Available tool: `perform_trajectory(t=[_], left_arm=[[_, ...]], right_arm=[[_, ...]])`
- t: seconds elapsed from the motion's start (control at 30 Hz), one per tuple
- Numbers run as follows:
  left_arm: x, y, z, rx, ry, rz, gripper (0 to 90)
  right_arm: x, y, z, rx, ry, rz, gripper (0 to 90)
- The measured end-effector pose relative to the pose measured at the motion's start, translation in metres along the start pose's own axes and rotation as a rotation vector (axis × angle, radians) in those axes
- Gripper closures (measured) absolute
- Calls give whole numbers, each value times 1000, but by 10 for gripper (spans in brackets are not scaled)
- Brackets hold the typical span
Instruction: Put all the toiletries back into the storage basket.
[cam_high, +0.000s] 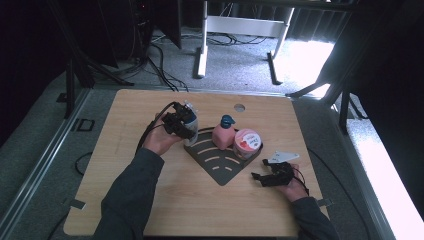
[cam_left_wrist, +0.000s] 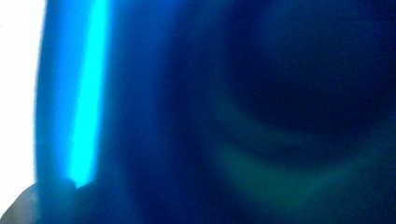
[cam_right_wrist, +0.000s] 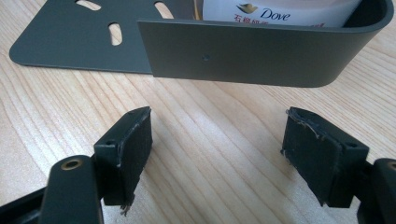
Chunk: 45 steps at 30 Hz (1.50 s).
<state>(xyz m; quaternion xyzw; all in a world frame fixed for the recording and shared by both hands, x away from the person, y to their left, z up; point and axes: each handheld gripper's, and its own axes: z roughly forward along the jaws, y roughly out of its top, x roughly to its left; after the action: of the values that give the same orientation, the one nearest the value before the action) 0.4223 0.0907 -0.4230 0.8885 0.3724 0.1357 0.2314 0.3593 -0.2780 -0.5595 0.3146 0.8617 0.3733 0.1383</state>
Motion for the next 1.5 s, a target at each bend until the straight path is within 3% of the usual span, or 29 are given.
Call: perform_trajectory(t=[0.7, 1.5], left_arm=[[-6, 8, 11, 3, -7, 19, 552], [-1, 12, 23, -20, 0, 24, 552]], right_arm=[[0, 0, 0, 0, 1, -2, 238], [0, 0, 0, 0, 1, -1, 237]])
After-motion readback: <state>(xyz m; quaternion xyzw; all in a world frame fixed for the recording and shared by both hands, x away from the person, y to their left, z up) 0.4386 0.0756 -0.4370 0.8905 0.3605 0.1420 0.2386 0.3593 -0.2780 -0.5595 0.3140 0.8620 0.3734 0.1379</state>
